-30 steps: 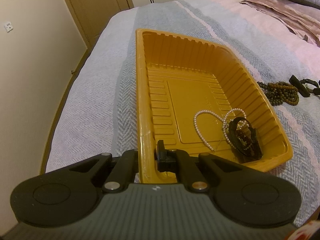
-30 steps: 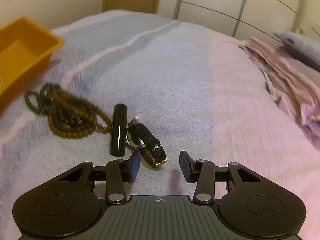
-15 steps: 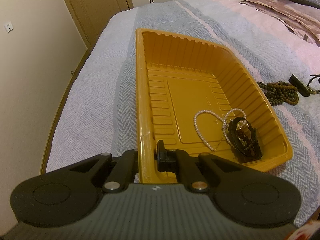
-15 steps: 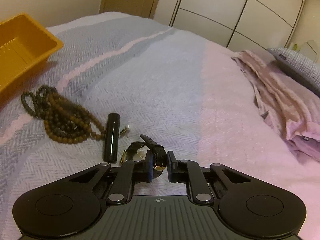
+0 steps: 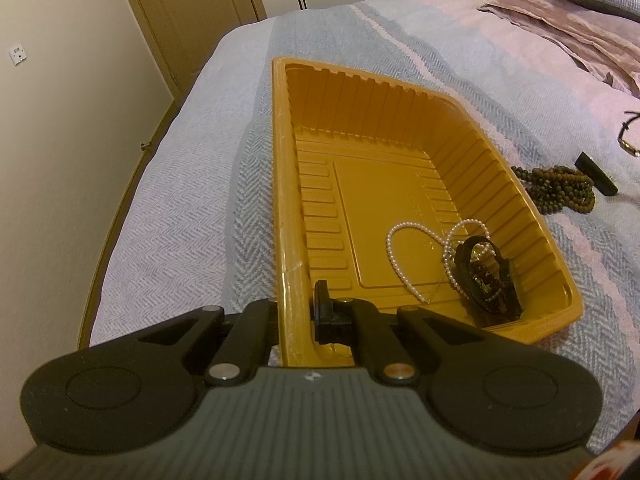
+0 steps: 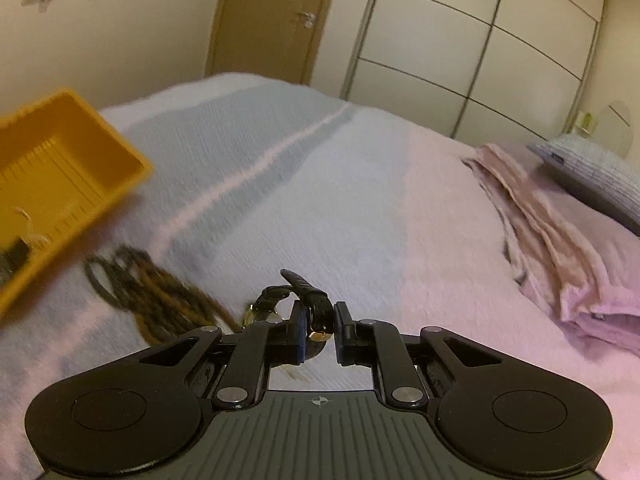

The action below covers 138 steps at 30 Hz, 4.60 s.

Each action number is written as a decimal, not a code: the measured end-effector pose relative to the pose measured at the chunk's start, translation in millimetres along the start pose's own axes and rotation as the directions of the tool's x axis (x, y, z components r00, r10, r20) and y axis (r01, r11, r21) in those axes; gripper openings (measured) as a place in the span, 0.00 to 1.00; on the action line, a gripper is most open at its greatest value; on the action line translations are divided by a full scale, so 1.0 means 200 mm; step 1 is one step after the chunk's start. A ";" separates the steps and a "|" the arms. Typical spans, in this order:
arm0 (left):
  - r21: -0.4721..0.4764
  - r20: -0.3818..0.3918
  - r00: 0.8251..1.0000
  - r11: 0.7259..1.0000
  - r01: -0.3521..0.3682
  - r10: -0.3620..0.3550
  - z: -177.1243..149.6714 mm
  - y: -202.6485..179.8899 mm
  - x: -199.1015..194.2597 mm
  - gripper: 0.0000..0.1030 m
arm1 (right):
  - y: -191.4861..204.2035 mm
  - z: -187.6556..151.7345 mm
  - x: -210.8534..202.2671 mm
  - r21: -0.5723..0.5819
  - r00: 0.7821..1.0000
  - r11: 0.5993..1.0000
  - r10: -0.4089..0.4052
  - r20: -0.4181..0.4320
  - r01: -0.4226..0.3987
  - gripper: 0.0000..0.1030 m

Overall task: Organize jewelry
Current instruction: 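Carry the gold-faced watch into the orange tray and open the right gripper, then lower the right gripper onto the small gold earring and grasp it, then carry the small earring into the orange tray and open the right gripper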

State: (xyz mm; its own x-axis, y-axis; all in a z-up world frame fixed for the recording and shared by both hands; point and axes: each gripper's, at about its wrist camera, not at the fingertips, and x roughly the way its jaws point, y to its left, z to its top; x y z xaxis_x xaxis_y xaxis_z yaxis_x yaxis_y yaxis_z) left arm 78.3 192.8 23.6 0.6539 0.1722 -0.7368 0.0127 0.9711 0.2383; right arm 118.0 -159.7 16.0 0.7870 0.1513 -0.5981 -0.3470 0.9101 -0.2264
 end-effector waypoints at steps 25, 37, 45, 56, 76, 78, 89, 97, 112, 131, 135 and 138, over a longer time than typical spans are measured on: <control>-0.011 0.006 1.000 1.000 0.013 -0.013 -0.01 0.02 0.01 0.02 | 0.85 0.36 0.31 -0.047 0.903 0.902 0.429 -0.003 -0.428 0.13; -0.015 0.008 1.000 1.000 0.016 -0.016 0.00 0.01 0.00 0.03 | 0.76 0.30 0.25 0.021 0.888 0.889 0.456 0.054 -0.458 0.49; -0.013 0.007 1.000 1.000 0.013 -0.013 0.00 0.01 0.00 0.02 | 0.43 0.08 0.14 0.144 0.960 0.949 0.276 0.045 -0.280 0.50; -0.019 0.007 1.000 1.000 0.006 -0.006 0.00 0.00 0.00 0.02 | -0.01 -0.24 0.16 0.281 0.996 0.960 0.030 -0.088 -0.004 0.49; -0.020 -0.004 1.000 1.000 -0.001 0.001 0.00 0.00 0.00 0.02 | -0.07 -0.30 0.46 0.138 0.984 0.990 0.054 -0.168 -0.030 0.23; -0.020 -0.004 1.000 1.000 -0.002 0.002 0.00 0.00 0.00 0.02 | -0.06 -0.29 0.46 0.127 0.984 0.991 0.056 -0.172 -0.034 0.11; -0.019 -0.002 1.000 1.000 -0.003 0.003 0.00 -0.01 0.00 0.02 | 0.04 -0.24 0.33 0.003 0.995 1.000 -0.013 -0.096 0.013 0.08; -0.021 -0.003 1.000 1.000 -0.001 0.001 0.00 0.00 0.00 0.02 | 0.28 0.00 0.12 -0.044 0.987 0.987 0.155 0.039 -0.154 0.08; -0.020 0.003 1.000 1.000 0.008 -0.008 0.00 0.00 0.00 0.02 | 0.98 0.20 0.01 -0.268 0.837 0.816 0.544 0.054 -0.513 0.08; -0.017 0.005 1.000 1.000 0.010 -0.010 0.00 0.00 -0.01 0.02 | 1.09 0.20 0.05 -0.260 0.808 0.785 0.589 0.026 -0.563 0.08; -0.017 0.004 1.000 1.000 0.009 -0.009 0.00 0.00 -0.01 0.02 | 1.06 0.20 0.05 -0.237 0.807 0.791 0.589 0.046 -0.564 0.19; -0.020 0.004 1.000 1.000 0.010 -0.009 0.00 0.00 -0.01 0.02 | 1.00 0.20 0.04 -0.200 0.817 0.811 0.572 0.073 -0.550 0.38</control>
State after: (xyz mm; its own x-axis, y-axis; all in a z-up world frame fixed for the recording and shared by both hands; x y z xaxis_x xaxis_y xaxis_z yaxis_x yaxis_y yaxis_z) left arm 77.1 191.9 25.1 0.6569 0.1624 -0.7363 0.0042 0.9757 0.2189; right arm 74.8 39.0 -2.9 0.4819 0.6719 -0.5624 -0.8161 0.5779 -0.0089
